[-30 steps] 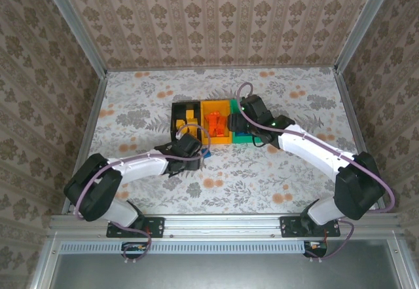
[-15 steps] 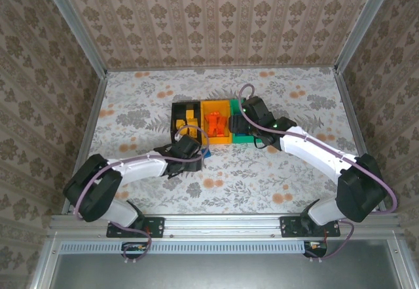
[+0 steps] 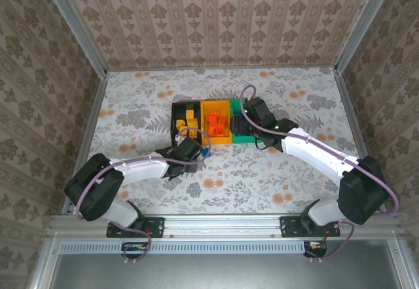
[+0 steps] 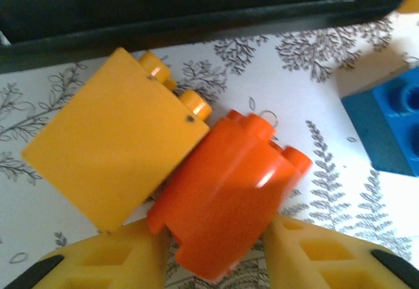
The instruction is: Sort the legos into containers by color
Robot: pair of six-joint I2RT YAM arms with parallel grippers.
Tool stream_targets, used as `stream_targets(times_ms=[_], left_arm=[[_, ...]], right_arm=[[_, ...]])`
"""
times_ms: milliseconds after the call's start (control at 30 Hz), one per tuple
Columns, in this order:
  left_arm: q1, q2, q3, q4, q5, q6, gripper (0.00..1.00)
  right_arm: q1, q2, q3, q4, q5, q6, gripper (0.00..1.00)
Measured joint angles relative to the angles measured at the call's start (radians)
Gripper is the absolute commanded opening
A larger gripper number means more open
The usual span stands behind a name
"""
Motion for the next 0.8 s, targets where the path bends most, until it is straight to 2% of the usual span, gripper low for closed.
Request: stream_targets(times_ms=[233,367,567,667,800], left_arm=[[-0.041,-0.121,-0.030,-0.012,0.029,-0.021,0.38],[-0.073,-0.172,-0.029,-0.047,0.031,-0.037,0.57],[-0.081,-0.183,-0.030,-0.065,-0.025,-0.006,0.69],[-0.084,-0.183,-0.029,-0.064,-0.061,0.036,0.68],[-0.090,-0.153,0.006,-0.064,-0.092,0.096,0.60]], right_arm=[[-0.001,0.000,-0.010,0.018,0.000,0.000,0.79],[-0.001,0.000,-0.024,0.022,0.000,0.000,0.79],[-0.001,0.000,-0.047,0.022,0.000,0.004,0.79],[-0.001,0.000,-0.047,0.023,0.000,0.004,0.79],[-0.002,-0.006,-0.049,0.022,0.000,0.004,0.79]])
